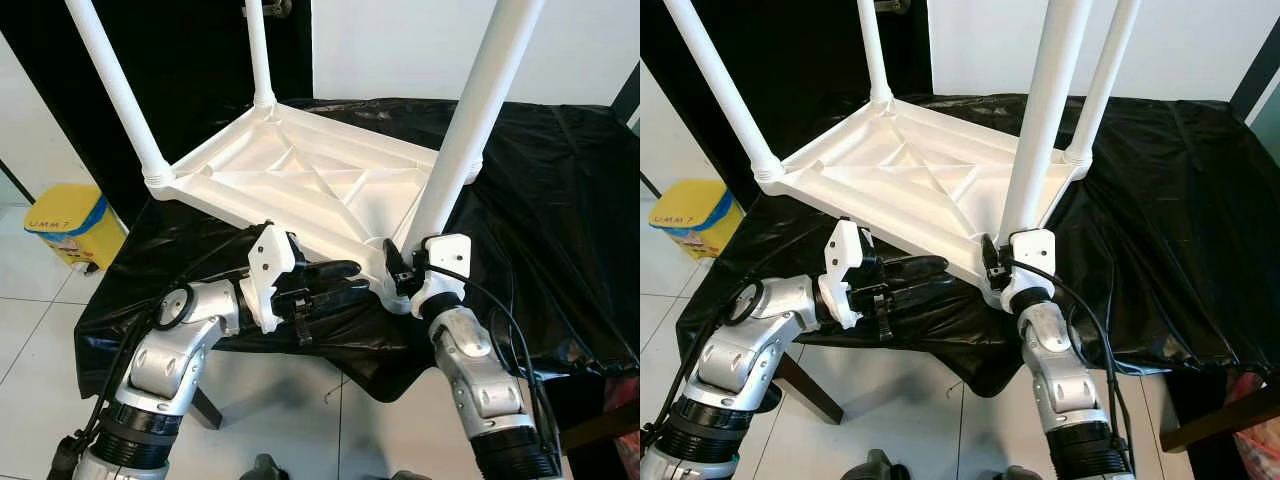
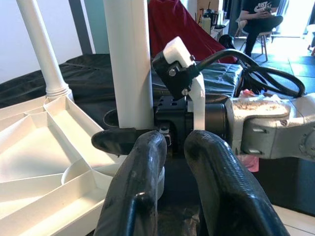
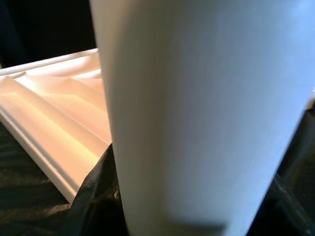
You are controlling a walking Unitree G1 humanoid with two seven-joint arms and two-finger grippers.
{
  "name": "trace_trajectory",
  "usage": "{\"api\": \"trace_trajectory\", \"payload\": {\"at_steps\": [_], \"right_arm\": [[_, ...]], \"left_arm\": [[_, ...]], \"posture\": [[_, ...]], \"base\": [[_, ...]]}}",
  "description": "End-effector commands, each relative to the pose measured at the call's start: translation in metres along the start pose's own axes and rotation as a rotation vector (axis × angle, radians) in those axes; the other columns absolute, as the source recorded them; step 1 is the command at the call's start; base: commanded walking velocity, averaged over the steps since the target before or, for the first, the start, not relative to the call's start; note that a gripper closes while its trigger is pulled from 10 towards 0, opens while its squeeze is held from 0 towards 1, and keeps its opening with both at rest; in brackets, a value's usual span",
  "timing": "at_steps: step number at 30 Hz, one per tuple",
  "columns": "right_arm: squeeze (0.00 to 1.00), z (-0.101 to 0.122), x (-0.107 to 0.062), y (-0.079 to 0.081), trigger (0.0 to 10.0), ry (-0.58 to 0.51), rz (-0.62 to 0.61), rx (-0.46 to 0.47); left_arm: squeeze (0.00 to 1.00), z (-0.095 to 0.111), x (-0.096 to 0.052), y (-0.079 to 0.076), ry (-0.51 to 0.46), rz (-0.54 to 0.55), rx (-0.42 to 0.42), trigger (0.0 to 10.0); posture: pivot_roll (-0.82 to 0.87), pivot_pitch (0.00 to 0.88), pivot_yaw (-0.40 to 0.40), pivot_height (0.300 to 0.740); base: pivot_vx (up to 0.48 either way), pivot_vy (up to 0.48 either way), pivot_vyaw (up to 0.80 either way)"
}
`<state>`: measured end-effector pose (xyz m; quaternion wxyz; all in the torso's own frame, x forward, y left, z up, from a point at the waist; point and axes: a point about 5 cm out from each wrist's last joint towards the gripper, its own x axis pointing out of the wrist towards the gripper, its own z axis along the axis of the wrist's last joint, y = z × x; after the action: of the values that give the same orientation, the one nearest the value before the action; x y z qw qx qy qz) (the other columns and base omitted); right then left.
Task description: Building children table
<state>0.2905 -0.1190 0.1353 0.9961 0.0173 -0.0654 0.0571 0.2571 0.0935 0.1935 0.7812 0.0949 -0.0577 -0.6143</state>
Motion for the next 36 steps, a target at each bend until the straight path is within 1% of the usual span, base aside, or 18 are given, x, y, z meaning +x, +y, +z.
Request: {"api": "trace_trajectory", "payload": {"at_steps": [1,2,6,7,10,11,16,17,19,20,28,29,31,32,33,34,35,36], "right_arm": [[0.0,-0.004,-0.003,-0.012,10.0,0.024,-0.091,0.0],[0.0,-0.004,-0.004,-0.009,10.0,0.022,-0.112,0.002],[0.0,-0.005,-0.005,-0.006,10.0,0.022,-0.123,0.009],[0.0,-0.004,-0.005,-0.003,10.0,0.013,-0.123,0.013],[0.0,-0.004,-0.005,-0.003,10.0,0.013,-0.123,0.013],[0.0,-0.002,-0.006,0.001,10.0,0.0,-0.119,0.016],[0.0,0.0,-0.006,0.003,10.0,-0.013,-0.116,0.013],[0.11,0.002,-0.006,0.005,10.0,-0.032,-0.105,0.014],[0.11,0.002,-0.006,0.005,10.0,-0.032,-0.105,0.014],[1.0,0.005,-0.006,0.005,10.0,-0.051,-0.09,0.014],[1.0,0.01,-0.006,0.004,10.0,-0.08,-0.06,0.013],[1.0,0.012,-0.006,0.002,10.0,-0.091,-0.028,0.018],[1.0,0.012,-0.006,0.002,10.0,-0.091,-0.028,0.018],[1.0,0.013,-0.006,-0.001,10.0,-0.097,0.012,0.016],[1.0,0.014,-0.006,-0.007,10.0,-0.094,0.062,0.024],[1.0,0.014,-0.006,-0.007,10.0,-0.094,0.062,0.024],[1.0,0.014,-0.005,-0.014,10.0,-0.093,0.118,0.006],[1.0,0.014,-0.005,-0.014,10.0,-0.093,0.118,0.006]], "left_arm": [[0.0,-0.003,-0.002,0.009,0.013,0.159,0.001,10.0],[0.0,-0.003,-0.002,0.009,0.012,0.162,0.003,10.0],[0.0,-0.003,-0.002,0.01,0.012,0.165,0.005,10.0],[0.0,-0.003,-0.002,0.01,0.011,0.167,0.006,10.0],[0.0,-0.003,-0.002,0.01,0.011,0.167,0.006,10.0],[0.0,-0.003,-0.002,0.011,0.01,0.169,0.007,10.0],[0.0,-0.003,-0.001,0.012,0.009,0.173,0.01,10.0],[0.0,-0.002,-0.001,0.013,0.006,0.179,0.011,10.0],[0.0,-0.002,-0.001,0.013,0.006,0.179,0.011,10.0],[0.0,-0.002,0.0,0.014,0.003,0.183,0.012,10.0],[0.0,-0.001,0.001,0.016,0.0,0.192,0.014,10.0],[0.0,-0.002,0.002,0.017,0.004,0.198,0.019,10.0],[0.0,-0.002,0.002,0.017,0.004,0.198,0.019,10.0],[0.0,-0.002,0.003,0.017,0.003,0.204,0.02,10.0],[0.0,-0.003,0.005,0.018,0.002,0.21,0.006,10.0],[0.0,-0.003,0.005,0.018,0.002,0.21,0.006,10.0],[0.0,-0.004,0.005,0.018,0.004,0.217,0.001,10.0],[0.0,-0.004,0.005,0.018,0.004,0.217,0.001,10.0]], "posture": [[-0.07,0.017,-0.001,0.74],[-0.07,0.021,0.0,0.74],[-0.07,0.022,0.003,0.74],[-0.07,0.024,0.004,0.74],[-0.07,0.024,0.004,0.74],[-0.08,0.026,0.009,0.74],[-0.08,0.028,0.014,0.74],[-0.08,0.028,0.015,0.74],[-0.08,0.028,0.015,0.74],[-0.09,0.028,0.016,0.74],[-0.09,0.028,0.018,0.74],[-0.1,0.025,0.015,0.74],[-0.1,0.025,0.015,0.74],[-0.1,0.022,0.012,0.74],[-0.1,0.019,0.011,0.74],[-0.1,0.019,0.011,0.74],[-0.1,0.019,0.011,0.74],[-0.1,0.019,0.011,0.74]], "base": [[0.0,0.0,0.0],[0.0,0.0,0.0],[0.0,0.0,0.0],[0.0,0.0,0.0],[0.0,0.0,0.0],[0.0,0.0,0.0],[0.0,0.0,0.0],[0.0,0.0,0.0],[0.0,0.0,0.0],[0.0,0.0,0.0],[0.0,0.0,0.0],[0.0,0.0,0.0],[0.0,0.0,0.0],[0.0,0.0,0.0],[0.0,0.0,0.0],[0.0,0.0,0.0],[0.0,0.0,0.0],[0.0,0.0,0.0]]}}
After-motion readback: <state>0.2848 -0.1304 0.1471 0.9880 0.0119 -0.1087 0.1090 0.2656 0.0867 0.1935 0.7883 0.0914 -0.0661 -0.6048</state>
